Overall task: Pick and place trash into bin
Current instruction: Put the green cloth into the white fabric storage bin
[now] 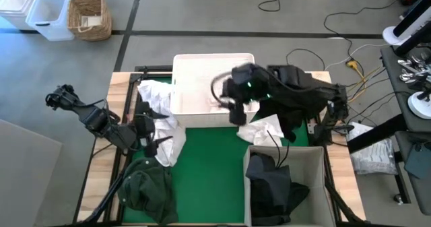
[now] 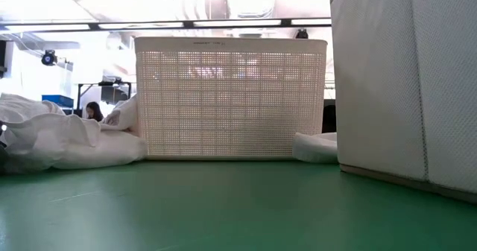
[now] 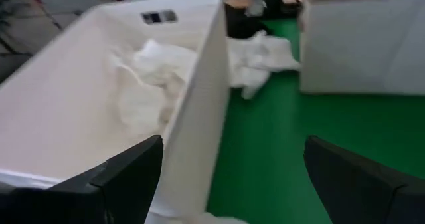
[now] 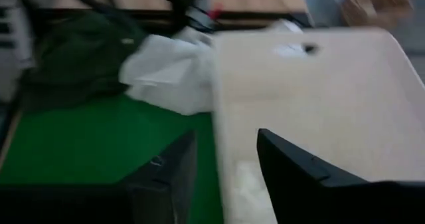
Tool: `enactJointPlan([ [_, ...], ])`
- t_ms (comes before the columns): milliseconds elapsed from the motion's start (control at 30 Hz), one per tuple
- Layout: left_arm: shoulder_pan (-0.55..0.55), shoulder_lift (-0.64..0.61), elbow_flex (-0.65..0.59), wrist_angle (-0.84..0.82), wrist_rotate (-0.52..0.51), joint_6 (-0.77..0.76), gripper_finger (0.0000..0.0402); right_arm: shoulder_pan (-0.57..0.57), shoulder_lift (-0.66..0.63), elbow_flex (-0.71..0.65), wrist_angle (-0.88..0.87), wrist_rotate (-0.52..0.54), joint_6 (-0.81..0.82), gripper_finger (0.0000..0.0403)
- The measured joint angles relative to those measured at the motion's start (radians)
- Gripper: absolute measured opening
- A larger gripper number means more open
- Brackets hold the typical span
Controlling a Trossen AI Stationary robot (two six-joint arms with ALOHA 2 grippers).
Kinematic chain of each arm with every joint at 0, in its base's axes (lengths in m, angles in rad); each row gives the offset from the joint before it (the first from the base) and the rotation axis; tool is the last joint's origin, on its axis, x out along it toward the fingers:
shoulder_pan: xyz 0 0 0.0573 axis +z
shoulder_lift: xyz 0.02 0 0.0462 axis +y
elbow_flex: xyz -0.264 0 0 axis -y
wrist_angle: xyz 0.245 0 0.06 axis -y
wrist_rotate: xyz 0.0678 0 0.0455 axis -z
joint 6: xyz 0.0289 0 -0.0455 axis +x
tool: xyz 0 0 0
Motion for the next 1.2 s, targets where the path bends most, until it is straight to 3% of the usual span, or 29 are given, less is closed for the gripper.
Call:
enactJointPlan([
  [133, 0.000, 0.039, 0.059, -0.064, 0.086, -0.044, 0.0339, 0.097, -0.019, 0.000, 0.000, 0.000, -0.031, 0.0128],
  [433, 0.000, 0.151, 0.176, -0.409, 0.189, -0.309, 0.0339, 0.250, -0.020, -0.002, -0.021, 0.001, -0.012, 0.0102],
  [767, -0.034, 0.226, 0.161, -0.423, 0.423, -0.406, 0.0339, 0.332, -0.016, -0.010, -0.044, 0.003, -0.010, 0.0102],
  [1033, -0.104, 0.280, 0.162, -0.441, 0.486, -0.556, 0.0339, 0.365, -0.016, -0.013, -0.111, 0.005, 0.086, 0.0091],
  [1200, -0.148, 0.313, 0.162, -0.450, 0.543, -0.671, 0.0339, 0.392, -0.016, -0.013, -0.169, 0.066, 0.174, 0.0100],
])
